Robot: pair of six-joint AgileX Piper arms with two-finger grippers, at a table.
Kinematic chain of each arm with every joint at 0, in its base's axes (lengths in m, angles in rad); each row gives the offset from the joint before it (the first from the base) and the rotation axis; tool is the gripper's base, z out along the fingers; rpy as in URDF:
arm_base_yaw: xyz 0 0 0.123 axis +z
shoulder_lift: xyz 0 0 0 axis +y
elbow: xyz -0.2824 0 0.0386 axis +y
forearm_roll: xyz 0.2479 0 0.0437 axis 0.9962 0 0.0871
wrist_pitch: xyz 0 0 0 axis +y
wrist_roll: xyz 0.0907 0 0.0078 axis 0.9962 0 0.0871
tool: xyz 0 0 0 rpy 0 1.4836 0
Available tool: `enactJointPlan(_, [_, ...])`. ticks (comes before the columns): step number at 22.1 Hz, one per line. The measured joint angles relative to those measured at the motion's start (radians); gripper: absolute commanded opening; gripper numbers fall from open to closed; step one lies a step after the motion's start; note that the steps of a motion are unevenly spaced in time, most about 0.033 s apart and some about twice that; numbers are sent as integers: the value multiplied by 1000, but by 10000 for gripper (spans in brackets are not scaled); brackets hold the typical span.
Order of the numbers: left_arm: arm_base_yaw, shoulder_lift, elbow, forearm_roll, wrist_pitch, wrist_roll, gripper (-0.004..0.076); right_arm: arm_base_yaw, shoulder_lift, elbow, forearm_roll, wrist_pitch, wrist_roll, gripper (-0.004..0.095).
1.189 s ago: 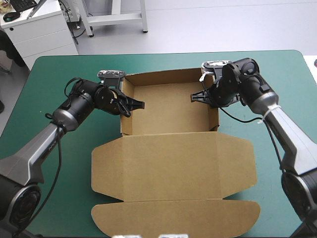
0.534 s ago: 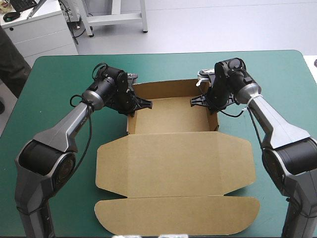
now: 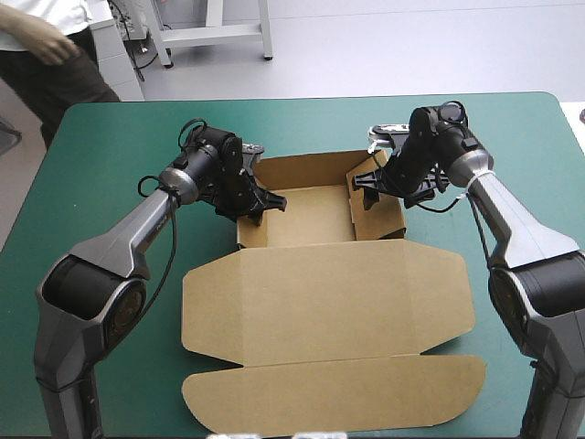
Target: Fold the box
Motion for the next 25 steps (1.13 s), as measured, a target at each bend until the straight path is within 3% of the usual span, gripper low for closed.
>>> enactJointPlan(6, [-2,5,-142,27,20,7,503,0,1,-30,-7,1,-4,823])
enactJointPlan(8, [-2,6,-222,37,24,31,475,0,0,-75,-8,1,-4,823])
enactJointPlan(9, [-2,6,-253,37,25,40,410,0,-1,-88,-8,1,-4,823])
enactJointPlan(11, [-2,-13,-357,37,30,62,186,0,-33,-125,-19,1,-4,822])
enactJointPlan(12, [-2,-25,-375,37,31,71,16,0,-48,-127,-30,1,-4,822])
enactJointPlan(18, [-2,-222,-393,37,35,164,-3,-1,-201,-17,-57,6,-18,823])
enactJointPlan(25, [-2,-513,-185,30,36,228,-3,-1,-210,53,-63,1,-35,823])
